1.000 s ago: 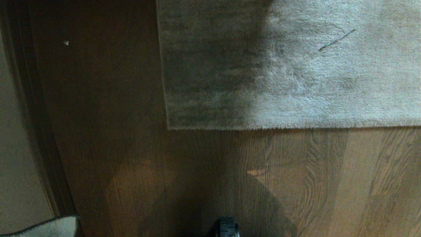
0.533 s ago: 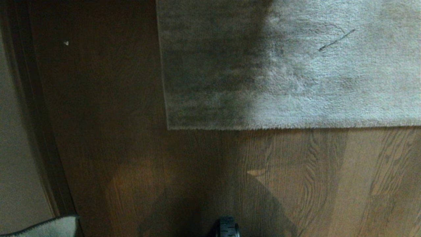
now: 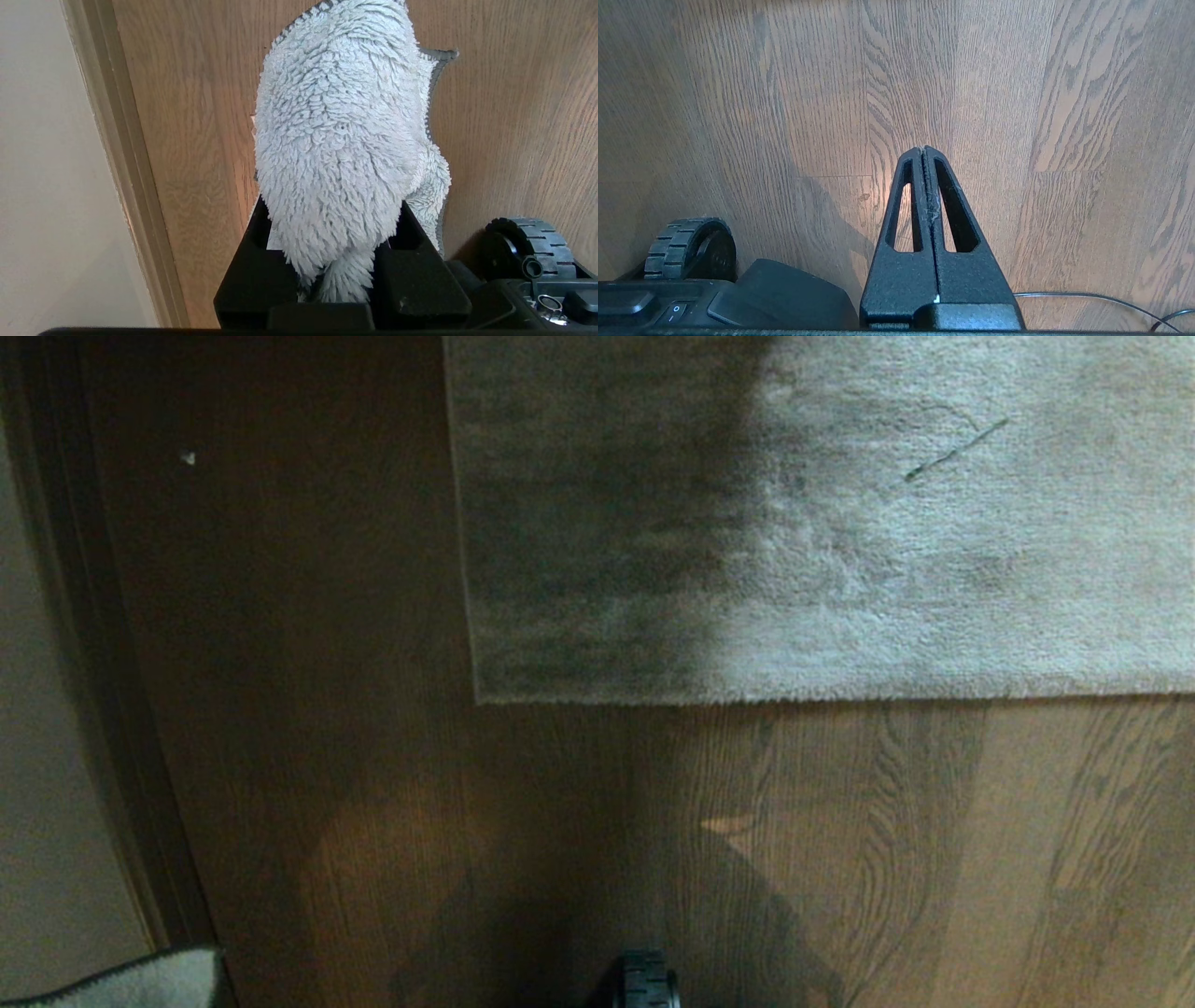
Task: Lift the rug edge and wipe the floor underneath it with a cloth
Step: Put down the rag
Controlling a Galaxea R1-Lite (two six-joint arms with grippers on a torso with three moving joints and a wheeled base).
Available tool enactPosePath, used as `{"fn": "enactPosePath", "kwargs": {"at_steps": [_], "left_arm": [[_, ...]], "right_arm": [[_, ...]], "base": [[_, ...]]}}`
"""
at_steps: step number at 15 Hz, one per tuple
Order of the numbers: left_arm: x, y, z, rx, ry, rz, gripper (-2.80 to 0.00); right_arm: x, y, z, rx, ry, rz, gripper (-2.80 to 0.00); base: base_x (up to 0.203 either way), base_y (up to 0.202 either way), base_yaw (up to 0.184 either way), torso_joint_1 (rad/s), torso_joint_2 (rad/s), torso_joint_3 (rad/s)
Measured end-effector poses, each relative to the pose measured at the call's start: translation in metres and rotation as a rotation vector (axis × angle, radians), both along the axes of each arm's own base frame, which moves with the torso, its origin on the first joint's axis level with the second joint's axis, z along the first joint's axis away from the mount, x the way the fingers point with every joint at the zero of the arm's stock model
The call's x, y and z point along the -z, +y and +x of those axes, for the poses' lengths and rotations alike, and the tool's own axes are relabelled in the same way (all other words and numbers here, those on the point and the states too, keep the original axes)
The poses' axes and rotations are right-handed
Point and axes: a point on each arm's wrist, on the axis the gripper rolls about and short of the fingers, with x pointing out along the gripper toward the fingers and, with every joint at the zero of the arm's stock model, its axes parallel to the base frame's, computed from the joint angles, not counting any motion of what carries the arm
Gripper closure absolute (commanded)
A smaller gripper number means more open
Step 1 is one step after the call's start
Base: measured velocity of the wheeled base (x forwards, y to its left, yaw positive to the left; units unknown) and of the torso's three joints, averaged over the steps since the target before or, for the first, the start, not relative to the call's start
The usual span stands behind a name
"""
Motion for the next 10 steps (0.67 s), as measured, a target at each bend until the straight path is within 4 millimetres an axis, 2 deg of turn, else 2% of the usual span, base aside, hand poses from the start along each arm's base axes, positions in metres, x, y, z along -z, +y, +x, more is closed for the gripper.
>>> {"fn": "enactPosePath", "kwargs": {"at_steps": [10], "left_arm": [[0.0, 0.0, 0.0, 0.0, 0.0, 0.0, 0.0]], "right_arm": [[0.0, 0.0, -0.0001, 0.001, -0.002, 0.0, 0.0]], "base": [[0.0, 0.0, 0.0, 0.0, 0.0, 0.0]]}}
